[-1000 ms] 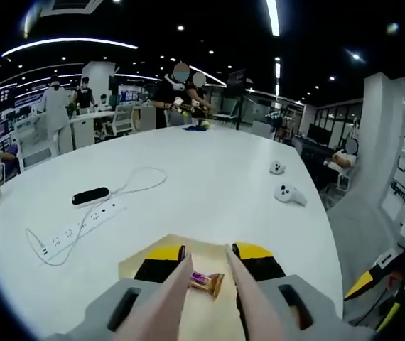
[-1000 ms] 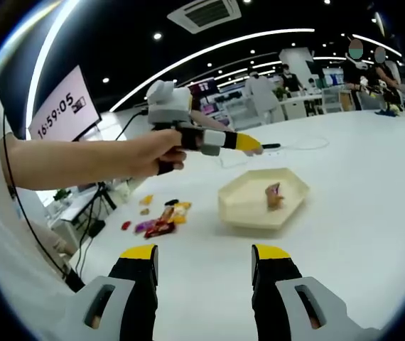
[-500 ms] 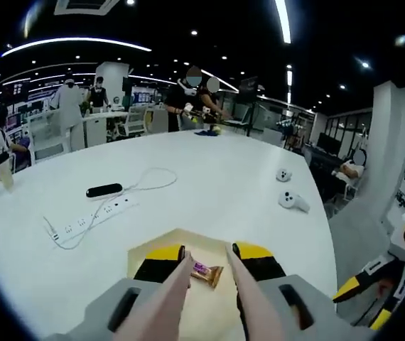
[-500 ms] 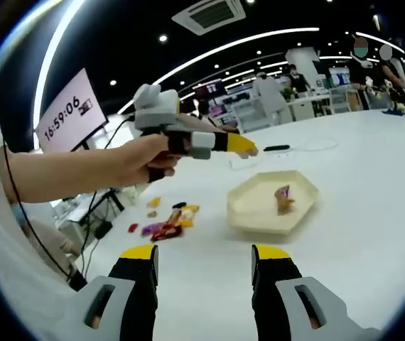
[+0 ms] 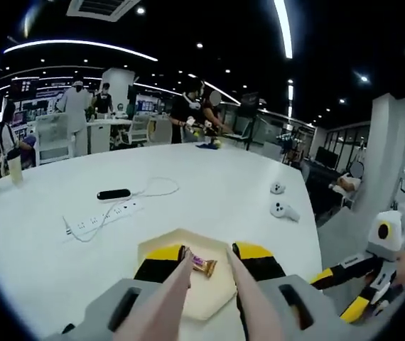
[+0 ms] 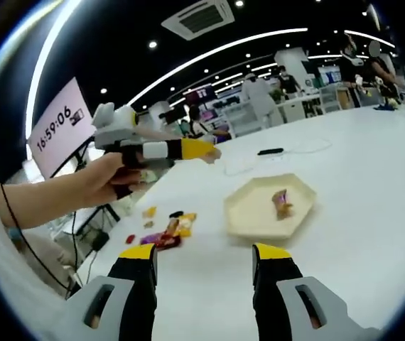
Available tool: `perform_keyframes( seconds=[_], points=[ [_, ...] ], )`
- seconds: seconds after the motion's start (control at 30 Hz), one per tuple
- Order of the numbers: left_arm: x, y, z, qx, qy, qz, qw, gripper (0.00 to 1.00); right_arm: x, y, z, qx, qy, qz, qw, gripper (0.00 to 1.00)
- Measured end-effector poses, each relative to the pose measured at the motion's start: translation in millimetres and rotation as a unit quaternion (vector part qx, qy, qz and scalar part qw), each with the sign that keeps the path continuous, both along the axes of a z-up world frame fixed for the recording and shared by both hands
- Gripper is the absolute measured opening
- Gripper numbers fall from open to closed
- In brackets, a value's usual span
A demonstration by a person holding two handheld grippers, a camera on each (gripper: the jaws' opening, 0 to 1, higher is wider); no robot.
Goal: Place the target food into the container with the food tongs after gripping and lifting it, then release it inside without dropping or visibly crushing the food.
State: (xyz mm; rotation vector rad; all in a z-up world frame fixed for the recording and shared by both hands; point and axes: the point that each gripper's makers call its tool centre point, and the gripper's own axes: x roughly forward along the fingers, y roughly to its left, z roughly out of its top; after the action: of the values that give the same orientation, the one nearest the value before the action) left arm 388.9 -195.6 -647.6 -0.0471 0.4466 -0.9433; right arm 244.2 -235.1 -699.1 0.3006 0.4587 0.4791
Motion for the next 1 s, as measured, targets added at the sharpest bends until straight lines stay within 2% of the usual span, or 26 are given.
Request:
perform_keyframes(
  seconds=[0.1, 0.17, 0.27, 0.33, 0.43, 0.5, 0.57, 0.77, 0.83, 0.87, 0.9, 1.0],
  points=[
    [-5.0, 16, 3.8, -0.006, 0.001, 0.016, 0.9998, 0.25, -3, 10, -0.8, 0.039, 0.041, 0.003, 0.9984, 0.45],
    [-9.0, 24, 9.4, -0.014, -0.003, 0.020, 0.9997, 0.25, 1, 14, 2.8, 0.035, 0.032, 0.009, 0.9988, 0.51],
    [-17.0, 33, 10.0, -0.018, -0.002, 0.021, 0.9996, 0.25, 4, 17, 3.2, 0.008, 0.031, 0.015, 0.9994, 0.62],
    [-22.0, 40, 8.5, -0.016, -0.006, 0.020, 0.9997, 0.25, 7, 18, 11.1, 0.020, 0.020, 0.003, 0.9996, 0.66],
    [-23.2, 50, 3.7, -0.015, -0.007, 0.024, 0.9996, 0.25, 7, 25, 11.0, 0.021, 0.016, 0.003, 0.9996, 0.67],
    [-25.8, 59, 1.1, -0.026, 0.008, 0.033, 0.9991, 0.25, 7, 27, 7.9, 0.017, 0.017, 0.001, 0.9997, 0.68],
    [-29.9, 67, 0.0, -0.023, 0.007, 0.036, 0.9990, 0.25, 4, 33, 7.9, 0.021, 0.021, 0.002, 0.9996, 0.69],
    [-38.3, 85, 2.9, -0.031, 0.001, 0.044, 0.9986, 0.26, 2, 43, 11.7, 0.013, 0.002, 0.012, 0.9998, 0.71],
    [-38.0, 88, 1.9, -0.031, 0.004, 0.047, 0.9984, 0.26, 1, 43, 9.1, 0.020, 0.006, 0.002, 0.9998, 0.71],
    [-39.8, 91, 1.0, -0.038, 0.019, 0.049, 0.9979, 0.26, 0, 44, 6.9, 0.026, 0.015, -0.002, 0.9995, 0.71],
    [-40.7, 92, 2.8, -0.044, 0.022, 0.051, 0.9975, 0.26, 0, 44, 6.6, 0.029, 0.019, -0.003, 0.9994, 0.71],
    [-45.3, 99, 7.5, -0.044, 0.016, 0.053, 0.9975, 0.26, 3, 47, 16.0, 0.053, 0.016, -0.005, 0.9985, 0.72]
  ],
)
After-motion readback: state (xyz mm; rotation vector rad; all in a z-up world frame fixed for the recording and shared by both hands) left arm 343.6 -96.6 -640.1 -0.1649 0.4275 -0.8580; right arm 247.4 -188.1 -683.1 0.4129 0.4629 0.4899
